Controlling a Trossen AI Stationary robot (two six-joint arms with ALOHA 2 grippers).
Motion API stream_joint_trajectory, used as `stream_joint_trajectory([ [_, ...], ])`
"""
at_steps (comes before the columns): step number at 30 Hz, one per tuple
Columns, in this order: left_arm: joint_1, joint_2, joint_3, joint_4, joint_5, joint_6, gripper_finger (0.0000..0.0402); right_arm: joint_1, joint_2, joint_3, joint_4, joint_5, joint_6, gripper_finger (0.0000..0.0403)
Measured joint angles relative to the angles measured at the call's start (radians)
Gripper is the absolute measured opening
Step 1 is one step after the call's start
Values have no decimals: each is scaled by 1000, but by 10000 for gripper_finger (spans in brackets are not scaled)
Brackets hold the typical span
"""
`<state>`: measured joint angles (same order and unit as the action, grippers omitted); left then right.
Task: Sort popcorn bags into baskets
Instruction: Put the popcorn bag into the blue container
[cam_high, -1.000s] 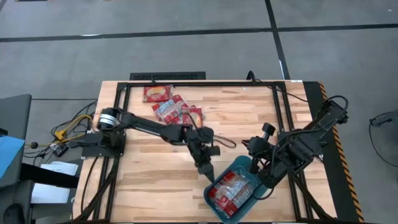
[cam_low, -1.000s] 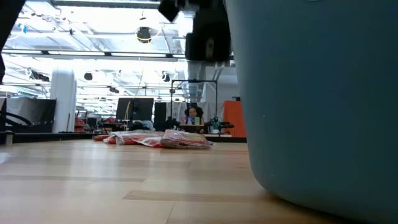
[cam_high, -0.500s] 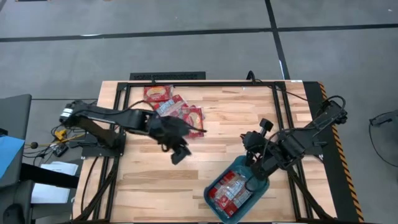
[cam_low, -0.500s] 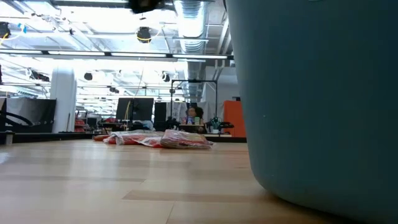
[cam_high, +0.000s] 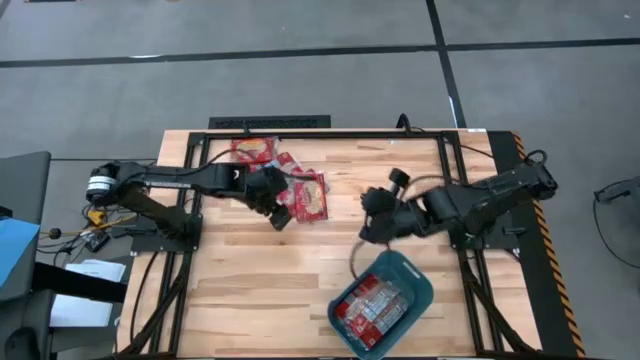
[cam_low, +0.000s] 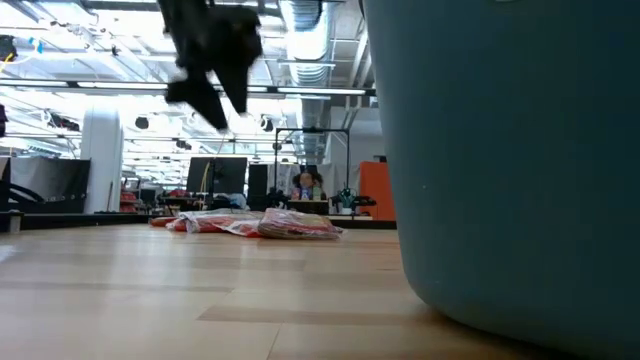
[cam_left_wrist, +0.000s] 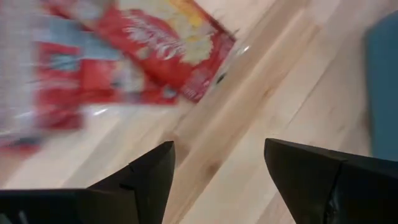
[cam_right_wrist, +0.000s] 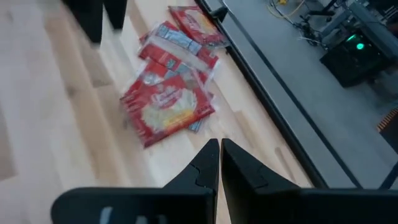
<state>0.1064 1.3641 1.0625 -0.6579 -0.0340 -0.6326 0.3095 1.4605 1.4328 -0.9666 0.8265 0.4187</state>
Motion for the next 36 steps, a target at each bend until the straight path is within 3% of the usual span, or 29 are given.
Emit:
stream_joint_trajectory([
  [3,110,4,-136,250,150,6,235,-88,0,-17,97,-58,-114,42],
  [7,217,15,-281,560,244,-54,235,-226,0,-125,351,-231,-226,42],
  [9,260,14,-324,643,243,-76,235,-294,1,-206,515,-332,-260,42],
  [13,322,15,-372,656,221,-111,235,-397,48,-341,816,-439,-245,36],
  [20,320,72,-390,721,208,-177,235,-455,203,-357,880,-447,-220,10],
  [29,308,234,-392,831,243,-259,235,-462,399,-355,883,-462,-172,42],
  [36,295,325,-390,975,283,-322,235,-451,477,-350,931,-527,-155,26],
])
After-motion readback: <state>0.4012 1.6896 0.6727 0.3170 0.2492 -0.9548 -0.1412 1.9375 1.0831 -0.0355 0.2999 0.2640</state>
